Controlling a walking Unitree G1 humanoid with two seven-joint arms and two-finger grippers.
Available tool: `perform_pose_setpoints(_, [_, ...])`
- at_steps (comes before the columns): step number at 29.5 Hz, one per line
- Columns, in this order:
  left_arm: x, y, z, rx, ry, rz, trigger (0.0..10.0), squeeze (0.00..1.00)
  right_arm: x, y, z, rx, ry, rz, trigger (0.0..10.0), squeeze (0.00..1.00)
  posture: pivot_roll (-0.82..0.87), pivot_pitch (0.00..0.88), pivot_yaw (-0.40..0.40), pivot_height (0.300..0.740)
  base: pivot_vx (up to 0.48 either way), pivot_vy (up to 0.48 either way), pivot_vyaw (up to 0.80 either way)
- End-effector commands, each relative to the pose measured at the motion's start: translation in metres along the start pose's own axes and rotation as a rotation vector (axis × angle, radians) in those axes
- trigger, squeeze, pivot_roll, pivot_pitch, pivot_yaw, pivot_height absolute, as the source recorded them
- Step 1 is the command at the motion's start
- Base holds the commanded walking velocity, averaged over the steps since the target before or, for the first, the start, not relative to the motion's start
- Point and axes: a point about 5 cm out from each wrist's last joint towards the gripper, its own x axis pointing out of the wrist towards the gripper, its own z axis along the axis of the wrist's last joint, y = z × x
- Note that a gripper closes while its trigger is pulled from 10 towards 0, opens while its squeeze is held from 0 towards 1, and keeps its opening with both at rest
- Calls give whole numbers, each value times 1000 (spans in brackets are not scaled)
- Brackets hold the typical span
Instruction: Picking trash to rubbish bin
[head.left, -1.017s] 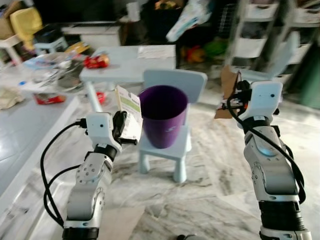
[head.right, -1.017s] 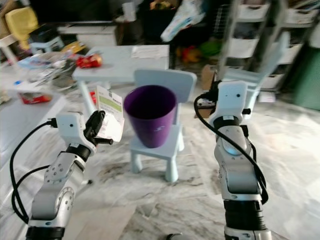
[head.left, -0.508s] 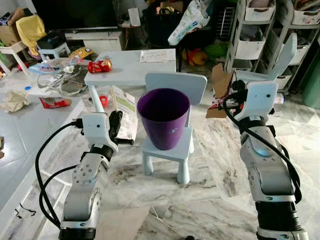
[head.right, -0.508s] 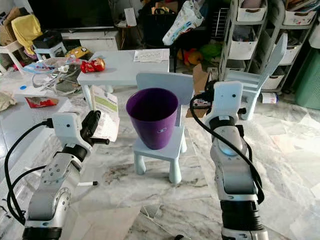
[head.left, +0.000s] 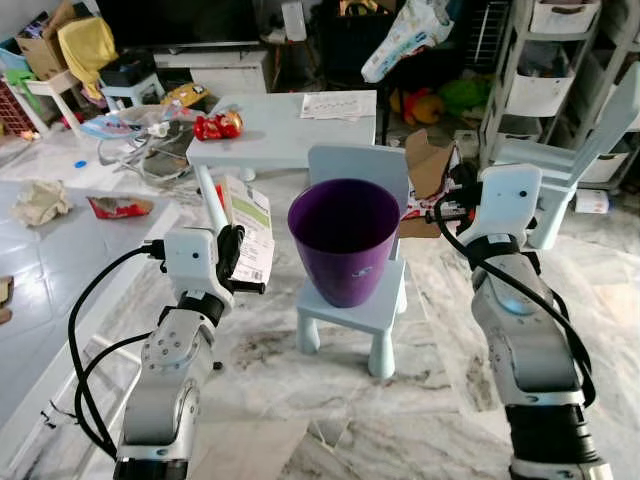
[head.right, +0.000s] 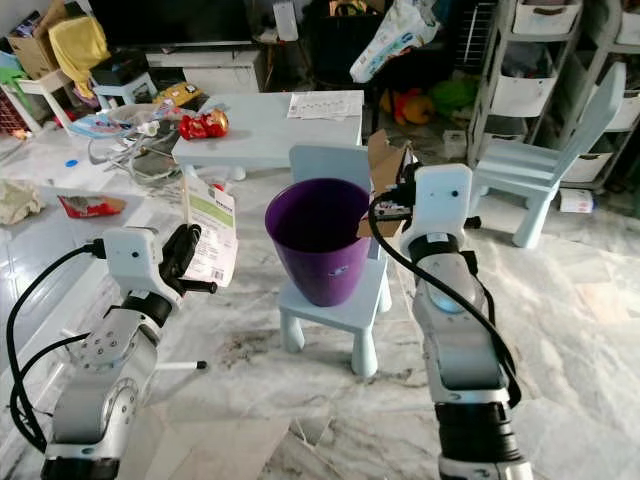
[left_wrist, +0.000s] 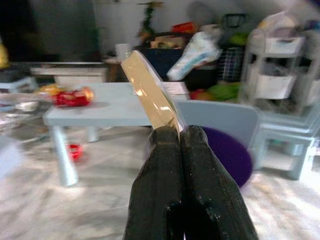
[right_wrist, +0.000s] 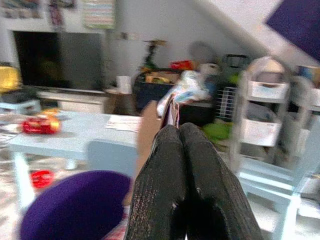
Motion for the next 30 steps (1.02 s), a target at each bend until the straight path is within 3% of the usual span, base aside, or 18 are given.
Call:
perform_pose_setpoints(1, [-2,7,4,24,-12,20,10000,0,1,6,7,14,-29,14,10000,0,-58,70,57,740,322,0,0])
perform_pose_setpoints(16, [-2,3,3,21,-5,1,10000,0,1,7,7,17,-29,12,10000,0,-57,71,57,740,329,0,0])
perform_pose_setpoints(30, [-2,2,2,23,0,-11,10000,0,0,7,6,19,-26,9,10000,0,-56,74,61,740,480,0,0])
